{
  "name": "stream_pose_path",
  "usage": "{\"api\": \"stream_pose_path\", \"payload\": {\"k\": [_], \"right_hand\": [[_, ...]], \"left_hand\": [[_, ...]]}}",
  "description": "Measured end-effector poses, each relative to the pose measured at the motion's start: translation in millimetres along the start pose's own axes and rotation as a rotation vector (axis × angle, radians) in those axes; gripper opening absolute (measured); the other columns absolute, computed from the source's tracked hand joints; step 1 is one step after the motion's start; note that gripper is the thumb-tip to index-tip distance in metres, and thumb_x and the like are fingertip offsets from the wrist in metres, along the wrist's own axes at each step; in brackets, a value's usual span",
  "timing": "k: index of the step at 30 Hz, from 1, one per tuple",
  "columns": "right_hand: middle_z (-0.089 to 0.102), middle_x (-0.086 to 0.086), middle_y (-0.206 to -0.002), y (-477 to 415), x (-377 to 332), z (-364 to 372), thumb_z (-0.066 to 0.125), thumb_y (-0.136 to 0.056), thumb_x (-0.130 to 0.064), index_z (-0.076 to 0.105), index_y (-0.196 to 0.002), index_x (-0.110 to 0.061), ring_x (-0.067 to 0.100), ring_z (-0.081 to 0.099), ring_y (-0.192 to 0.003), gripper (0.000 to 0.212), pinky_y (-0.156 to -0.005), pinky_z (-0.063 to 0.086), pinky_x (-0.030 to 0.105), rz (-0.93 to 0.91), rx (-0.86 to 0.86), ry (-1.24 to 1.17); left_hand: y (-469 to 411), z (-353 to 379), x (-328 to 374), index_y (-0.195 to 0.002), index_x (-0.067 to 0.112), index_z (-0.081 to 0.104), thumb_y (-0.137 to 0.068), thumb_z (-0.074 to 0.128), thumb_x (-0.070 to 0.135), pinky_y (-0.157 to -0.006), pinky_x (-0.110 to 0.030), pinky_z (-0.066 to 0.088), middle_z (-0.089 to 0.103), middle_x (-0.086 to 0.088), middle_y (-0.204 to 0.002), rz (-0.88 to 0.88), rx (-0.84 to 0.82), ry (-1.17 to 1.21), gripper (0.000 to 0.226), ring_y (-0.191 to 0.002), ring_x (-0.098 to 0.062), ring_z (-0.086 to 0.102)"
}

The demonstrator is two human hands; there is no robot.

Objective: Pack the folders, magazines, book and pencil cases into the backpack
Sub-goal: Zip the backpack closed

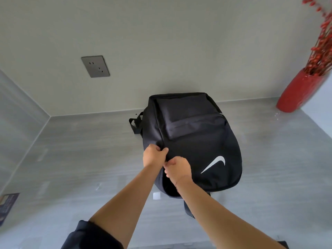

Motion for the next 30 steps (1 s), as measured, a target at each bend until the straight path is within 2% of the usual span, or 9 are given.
{"api": "stream_pose_path", "payload": {"k": [4, 7, 10, 13, 16, 18, 20, 25, 30], "right_hand": [[0.059, 0.008, -0.068, 35.6, 30.5, -17.5, 0.049, -0.078, -0.018, 0.050, -0.065, -0.010, 0.020, 0.048, -0.064, 0.015, -0.060, 0.041, 0.032, -0.049, -0.037, 0.116], [0.054, -0.005, -0.061, 58.9, 68.4, -56.6, 0.053, -0.079, -0.019, 0.047, -0.062, -0.017, 0.012, 0.049, -0.061, 0.018, -0.058, 0.040, 0.024, -0.080, 0.029, 0.101], [0.055, -0.006, -0.061, 62.0, 93.0, -80.8, 0.056, -0.081, -0.020, 0.049, -0.064, -0.020, 0.007, 0.050, -0.060, 0.018, -0.057, 0.041, 0.020, -0.115, 0.019, 0.175], [0.057, -0.003, -0.062, 55.9, 91.0, -83.7, 0.056, -0.081, -0.017, 0.049, -0.066, -0.017, 0.008, 0.053, -0.056, 0.017, -0.059, 0.046, 0.022, -0.154, -0.066, 0.089], [0.064, 0.008, -0.069, 51.4, 83.6, -86.3, 0.056, -0.083, -0.015, 0.048, -0.068, -0.014, 0.006, 0.057, -0.053, 0.017, -0.058, 0.047, 0.017, -0.167, -0.122, -0.040], [0.068, 0.006, -0.072, 49.3, 83.1, -85.5, 0.057, -0.085, -0.018, 0.051, -0.070, -0.016, 0.005, 0.060, -0.055, 0.016, -0.060, 0.047, 0.016, -0.171, -0.155, -0.046], [0.068, 0.003, -0.072, 51.5, 88.9, -84.2, 0.057, -0.086, -0.019, 0.052, -0.072, -0.018, 0.006, 0.061, -0.057, 0.015, -0.061, 0.047, 0.016, -0.162, -0.176, -0.056], [0.070, 0.005, -0.074, 51.9, 87.9, -75.4, 0.055, -0.087, -0.020, 0.056, -0.081, -0.013, 0.007, 0.060, -0.057, 0.009, -0.065, 0.051, 0.019, -0.145, -0.164, -0.078], [0.064, -0.003, -0.061, 50.8, 68.9, -70.4, 0.060, -0.085, -0.022, 0.056, -0.073, -0.019, 0.004, 0.055, -0.047, 0.013, -0.054, 0.043, 0.012, -0.223, -0.094, 0.036]], "left_hand": [[-6.0, -12.9, 6.3, -0.057, 0.009, 0.045, -0.083, 0.060, 0.019, -0.061, -0.039, 0.052, 0.055, -0.013, -0.060, 0.039, 0.052, -0.029, 0.031, -0.065, -0.038, 0.062], [-11.7, -21.2, 6.3, -0.068, 0.010, 0.051, -0.084, 0.059, 0.019, -0.070, -0.043, 0.054, 0.060, -0.017, -0.067, 0.039, 0.074, -0.014, 0.020, -0.070, -0.037, 0.065], [-0.4, -22.1, 14.0, -0.093, 0.009, 0.054, -0.087, 0.060, 0.017, -0.082, -0.040, 0.049, 0.064, -0.017, -0.100, 0.101, 0.114, -0.111, 0.012, -0.094, -0.032, 0.060], [35.0, -6.7, 53.0, -0.110, 0.018, 0.057, -0.087, 0.061, 0.030, -0.093, -0.038, 0.041, 0.055, -0.003, -0.115, 0.562, 0.196, -0.452, 0.026, -0.110, -0.025, 0.050], [78.4, 40.3, 67.1, -0.101, 0.027, 0.068, -0.086, 0.049, 0.052, -0.099, -0.036, 0.037, 0.062, 0.008, -0.107, 0.968, -0.214, -0.709, 0.035, -0.110, -0.017, 0.052], [93.5, 58.6, 48.4, -0.113, 0.030, 0.065, -0.087, 0.048, 0.057, -0.106, -0.035, 0.031, 0.060, 0.010, -0.115, 0.981, -0.454, -0.906, 0.041, -0.116, -0.014, 0.048], [101.1, 64.4, 34.3, -0.123, 0.030, 0.059, -0.086, 0.053, 0.055, -0.109, -0.035, 0.028, 0.056, 0.008, -0.123, 0.947, -0.537, -1.031, 0.045, -0.120, -0.014, 0.043], [103.0, 65.2, 40.2, -0.125, 0.023, 0.060, -0.095, 0.049, 0.030, -0.101, -0.034, 0.039, 0.055, -0.004, -0.121, 0.844, -0.525, -1.183, 0.032, -0.117, -0.022, 0.049], [106.3, 55.5, 42.0, -0.123, 0.020, 0.061, -0.096, 0.049, 0.027, -0.098, -0.032, 0.043, 0.056, -0.004, -0.122, 0.776, -0.443, -1.114, 0.031, -0.116, -0.022, 0.050]]}}
Point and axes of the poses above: each hand's wrist, its own y-axis away from the middle knuckle, its own z-axis out of the palm, x = y × z, the point moved 7 cm from there along -y, towards the middle knuckle
